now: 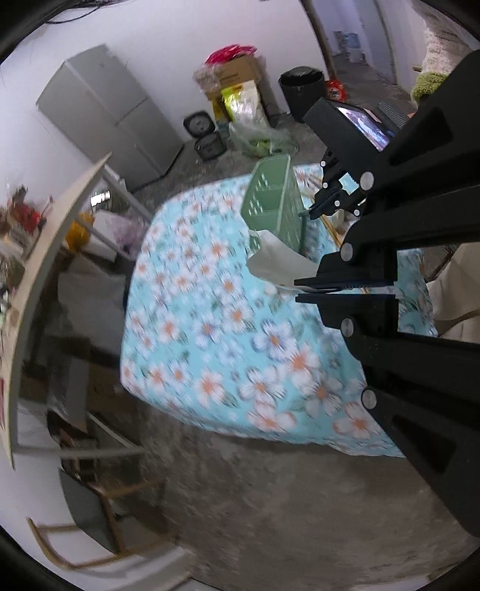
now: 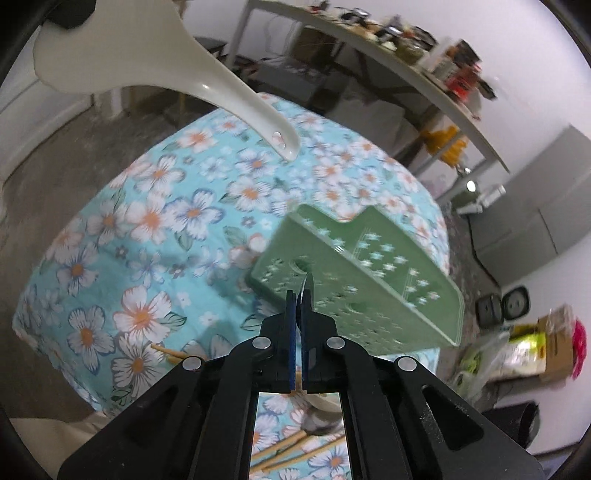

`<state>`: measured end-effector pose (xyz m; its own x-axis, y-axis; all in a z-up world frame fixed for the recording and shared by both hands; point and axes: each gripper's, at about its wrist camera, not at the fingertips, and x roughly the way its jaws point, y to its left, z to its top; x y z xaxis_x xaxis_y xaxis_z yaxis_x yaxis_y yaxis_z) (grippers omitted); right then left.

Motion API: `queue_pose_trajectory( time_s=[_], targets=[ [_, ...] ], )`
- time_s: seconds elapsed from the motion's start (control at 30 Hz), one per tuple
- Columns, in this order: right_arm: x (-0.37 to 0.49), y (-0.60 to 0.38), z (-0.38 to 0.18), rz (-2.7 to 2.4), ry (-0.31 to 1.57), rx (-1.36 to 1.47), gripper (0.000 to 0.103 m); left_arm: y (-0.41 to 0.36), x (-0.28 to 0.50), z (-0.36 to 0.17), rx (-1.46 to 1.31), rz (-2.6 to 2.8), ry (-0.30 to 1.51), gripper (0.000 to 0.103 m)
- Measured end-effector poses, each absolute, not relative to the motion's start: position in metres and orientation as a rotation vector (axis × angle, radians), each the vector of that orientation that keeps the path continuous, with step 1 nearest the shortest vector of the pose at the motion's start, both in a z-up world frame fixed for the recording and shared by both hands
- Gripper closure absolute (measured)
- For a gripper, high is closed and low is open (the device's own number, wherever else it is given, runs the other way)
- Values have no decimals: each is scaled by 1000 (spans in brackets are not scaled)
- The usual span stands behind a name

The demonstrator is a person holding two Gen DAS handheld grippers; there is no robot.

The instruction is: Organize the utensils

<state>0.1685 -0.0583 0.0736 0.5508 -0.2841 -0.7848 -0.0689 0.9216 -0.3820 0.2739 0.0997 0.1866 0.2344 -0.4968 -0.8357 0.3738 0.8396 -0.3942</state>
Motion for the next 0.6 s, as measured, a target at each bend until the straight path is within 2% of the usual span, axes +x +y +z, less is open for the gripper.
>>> queue_pose_trajectory(
  time_s=[0.2,0.6],
  targets=[
    [170,-84,105,-188,960,-293,103,69,281,202,-38,-661,1179,102],
    [159,-135,145,-238,910,-72,103,0,282,191,338,-686,1135,102]
  ],
)
